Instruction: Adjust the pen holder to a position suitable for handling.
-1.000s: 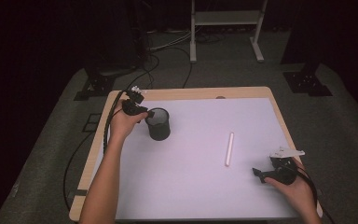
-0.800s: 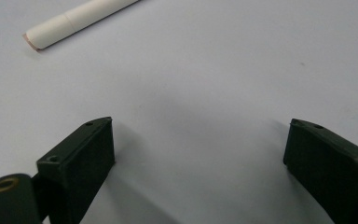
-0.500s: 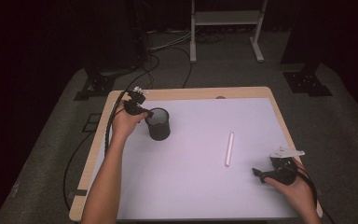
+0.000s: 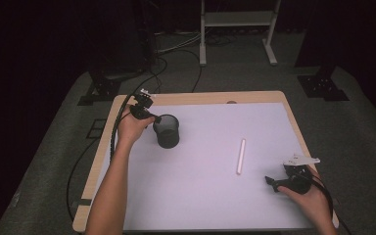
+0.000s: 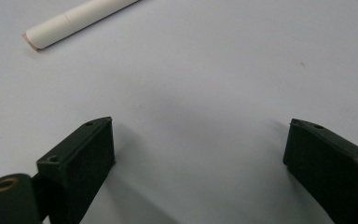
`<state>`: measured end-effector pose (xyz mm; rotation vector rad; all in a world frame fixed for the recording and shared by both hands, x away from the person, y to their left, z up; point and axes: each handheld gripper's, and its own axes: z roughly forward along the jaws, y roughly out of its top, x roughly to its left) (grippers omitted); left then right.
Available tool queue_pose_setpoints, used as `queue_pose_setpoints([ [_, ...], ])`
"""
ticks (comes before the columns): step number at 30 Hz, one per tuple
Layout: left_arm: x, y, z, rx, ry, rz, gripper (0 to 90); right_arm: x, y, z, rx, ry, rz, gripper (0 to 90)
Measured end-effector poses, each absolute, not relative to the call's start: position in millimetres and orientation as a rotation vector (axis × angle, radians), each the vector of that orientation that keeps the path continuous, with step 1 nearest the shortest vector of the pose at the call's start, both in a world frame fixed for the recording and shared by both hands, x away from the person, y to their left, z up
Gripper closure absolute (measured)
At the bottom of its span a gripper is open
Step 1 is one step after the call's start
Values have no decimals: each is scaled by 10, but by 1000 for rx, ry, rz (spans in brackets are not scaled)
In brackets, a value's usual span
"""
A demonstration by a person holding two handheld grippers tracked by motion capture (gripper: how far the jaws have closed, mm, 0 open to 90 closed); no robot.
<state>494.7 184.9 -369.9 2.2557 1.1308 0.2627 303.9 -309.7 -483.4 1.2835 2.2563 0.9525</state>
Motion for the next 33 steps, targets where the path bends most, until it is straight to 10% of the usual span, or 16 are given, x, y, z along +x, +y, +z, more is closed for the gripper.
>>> queue_pose_setpoints([
  [33,4606,1489,-3403,2312,1010,119,839,3039,-3096,-4835,1284,2256,953,75],
])
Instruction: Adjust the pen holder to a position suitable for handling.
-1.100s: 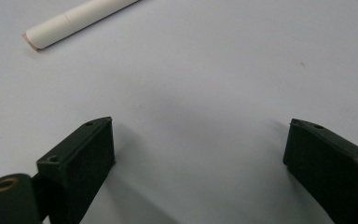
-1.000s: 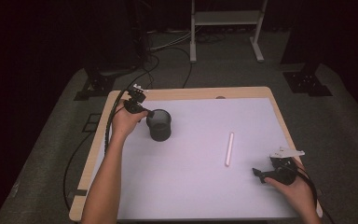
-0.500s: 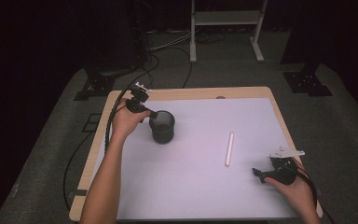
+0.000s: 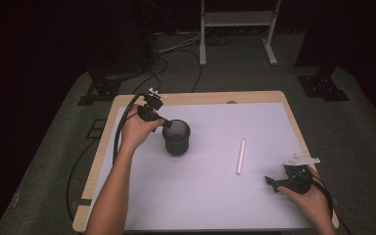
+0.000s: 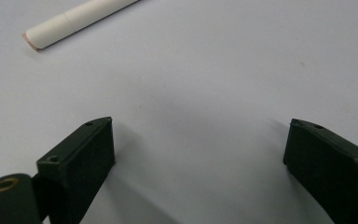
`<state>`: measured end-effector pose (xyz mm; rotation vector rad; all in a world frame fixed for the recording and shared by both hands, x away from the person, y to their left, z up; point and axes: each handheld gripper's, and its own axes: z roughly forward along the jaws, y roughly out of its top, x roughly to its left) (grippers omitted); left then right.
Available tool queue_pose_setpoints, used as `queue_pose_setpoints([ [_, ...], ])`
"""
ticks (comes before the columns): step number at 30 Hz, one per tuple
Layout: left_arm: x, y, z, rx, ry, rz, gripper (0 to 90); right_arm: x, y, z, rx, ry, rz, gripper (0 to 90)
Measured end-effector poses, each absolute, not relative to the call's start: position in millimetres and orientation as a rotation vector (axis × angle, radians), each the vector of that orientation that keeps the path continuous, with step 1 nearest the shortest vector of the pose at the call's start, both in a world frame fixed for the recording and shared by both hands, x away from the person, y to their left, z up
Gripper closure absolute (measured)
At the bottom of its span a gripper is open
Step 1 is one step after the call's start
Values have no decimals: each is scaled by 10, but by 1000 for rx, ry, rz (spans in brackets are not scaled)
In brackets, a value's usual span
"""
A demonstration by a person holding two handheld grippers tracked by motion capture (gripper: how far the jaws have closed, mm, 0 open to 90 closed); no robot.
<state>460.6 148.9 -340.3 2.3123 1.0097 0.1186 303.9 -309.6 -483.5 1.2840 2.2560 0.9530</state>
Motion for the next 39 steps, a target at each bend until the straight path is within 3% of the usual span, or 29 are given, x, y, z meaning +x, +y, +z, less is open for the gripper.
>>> queue_pose_setpoints([
  [39,4309,860,-3652,2376,871,-65,839,3041,-3098,-4835,1286,2258,954,75],
])
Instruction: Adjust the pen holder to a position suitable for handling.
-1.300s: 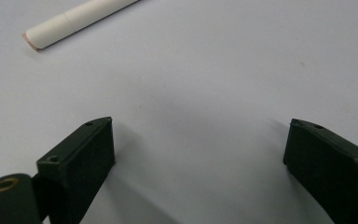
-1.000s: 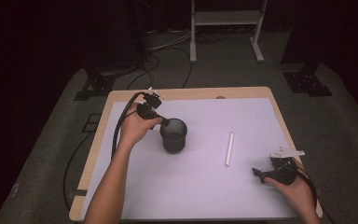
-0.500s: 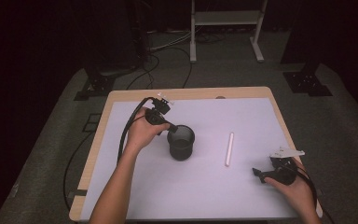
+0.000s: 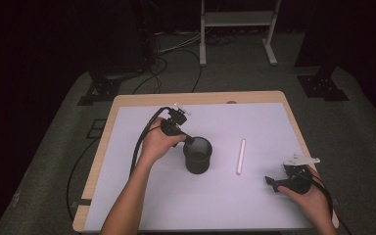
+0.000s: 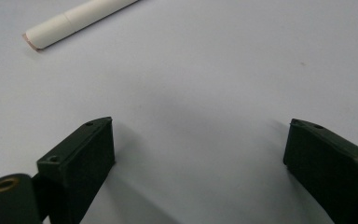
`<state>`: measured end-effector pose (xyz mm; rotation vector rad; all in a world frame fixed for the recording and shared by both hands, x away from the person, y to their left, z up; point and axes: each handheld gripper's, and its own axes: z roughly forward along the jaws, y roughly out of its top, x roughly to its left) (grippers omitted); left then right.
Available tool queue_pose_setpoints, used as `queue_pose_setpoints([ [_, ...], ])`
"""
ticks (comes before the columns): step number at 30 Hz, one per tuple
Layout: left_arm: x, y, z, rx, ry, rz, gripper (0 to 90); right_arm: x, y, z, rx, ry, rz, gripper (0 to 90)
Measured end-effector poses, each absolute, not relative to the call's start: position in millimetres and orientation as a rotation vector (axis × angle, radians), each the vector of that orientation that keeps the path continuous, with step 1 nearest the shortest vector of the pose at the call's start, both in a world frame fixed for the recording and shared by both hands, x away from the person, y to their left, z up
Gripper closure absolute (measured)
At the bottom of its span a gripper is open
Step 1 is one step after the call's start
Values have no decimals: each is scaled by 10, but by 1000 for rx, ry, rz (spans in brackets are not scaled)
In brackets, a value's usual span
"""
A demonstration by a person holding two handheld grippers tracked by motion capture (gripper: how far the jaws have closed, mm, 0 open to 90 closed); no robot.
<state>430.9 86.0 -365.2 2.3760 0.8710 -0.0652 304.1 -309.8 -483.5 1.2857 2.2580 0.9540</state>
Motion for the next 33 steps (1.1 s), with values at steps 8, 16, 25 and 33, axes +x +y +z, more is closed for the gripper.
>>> queue_pose_setpoints([
  [8,4303,786,-3708,2378,863,-85,839,3041,-3098,-4835,1286,2258,954,75],
  [16,4306,772,-3743,2387,865,-90,838,3041,-3098,-4835,1285,2258,954,76],
  [25,4320,764,-3757,2400,872,-70,834,3041,-3098,-4835,1285,2258,954,76],
  [33,4316,787,-3754,2403,856,-61,684,3040,-3098,-4836,1285,2257,955,76],
])
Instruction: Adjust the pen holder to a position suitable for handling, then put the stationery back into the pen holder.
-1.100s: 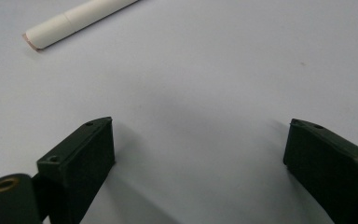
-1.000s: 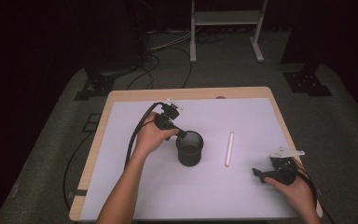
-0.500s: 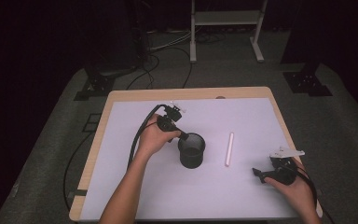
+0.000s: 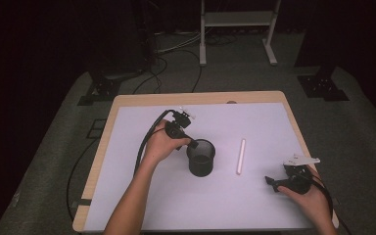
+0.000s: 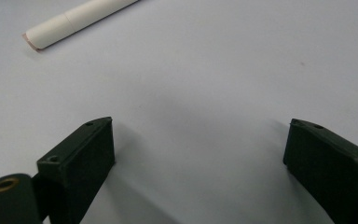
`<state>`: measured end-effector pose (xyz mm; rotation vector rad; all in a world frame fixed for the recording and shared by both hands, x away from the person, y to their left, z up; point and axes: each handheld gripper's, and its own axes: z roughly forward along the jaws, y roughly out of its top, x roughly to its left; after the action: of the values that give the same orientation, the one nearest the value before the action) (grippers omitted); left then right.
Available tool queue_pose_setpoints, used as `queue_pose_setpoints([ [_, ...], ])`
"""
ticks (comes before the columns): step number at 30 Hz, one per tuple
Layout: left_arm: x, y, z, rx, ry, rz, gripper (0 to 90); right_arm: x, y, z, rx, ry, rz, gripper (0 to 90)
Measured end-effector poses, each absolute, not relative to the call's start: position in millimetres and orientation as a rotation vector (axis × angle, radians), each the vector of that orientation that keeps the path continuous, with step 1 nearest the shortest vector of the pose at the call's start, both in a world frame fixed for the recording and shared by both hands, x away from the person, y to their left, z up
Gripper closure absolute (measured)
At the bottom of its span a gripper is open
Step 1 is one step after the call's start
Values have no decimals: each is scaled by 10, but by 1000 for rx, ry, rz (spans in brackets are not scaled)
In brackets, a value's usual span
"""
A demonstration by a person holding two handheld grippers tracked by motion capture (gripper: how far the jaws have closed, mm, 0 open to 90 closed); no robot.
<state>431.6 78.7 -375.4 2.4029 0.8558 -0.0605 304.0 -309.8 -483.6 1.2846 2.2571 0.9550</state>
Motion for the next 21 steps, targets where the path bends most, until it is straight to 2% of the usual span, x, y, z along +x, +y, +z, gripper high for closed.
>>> queue_pose_setpoints([
  [5,4300,829,-3713,2384,843,-54,581,3040,-3099,-4836,1284,2257,955,76],
  [14,4254,925,-3608,2363,832,-33,515,3040,-3099,-4836,1285,2257,955,75],
  [21,4190,1065,-3536,2348,848,5,419,3040,-3098,-4836,1286,2257,955,75],
])
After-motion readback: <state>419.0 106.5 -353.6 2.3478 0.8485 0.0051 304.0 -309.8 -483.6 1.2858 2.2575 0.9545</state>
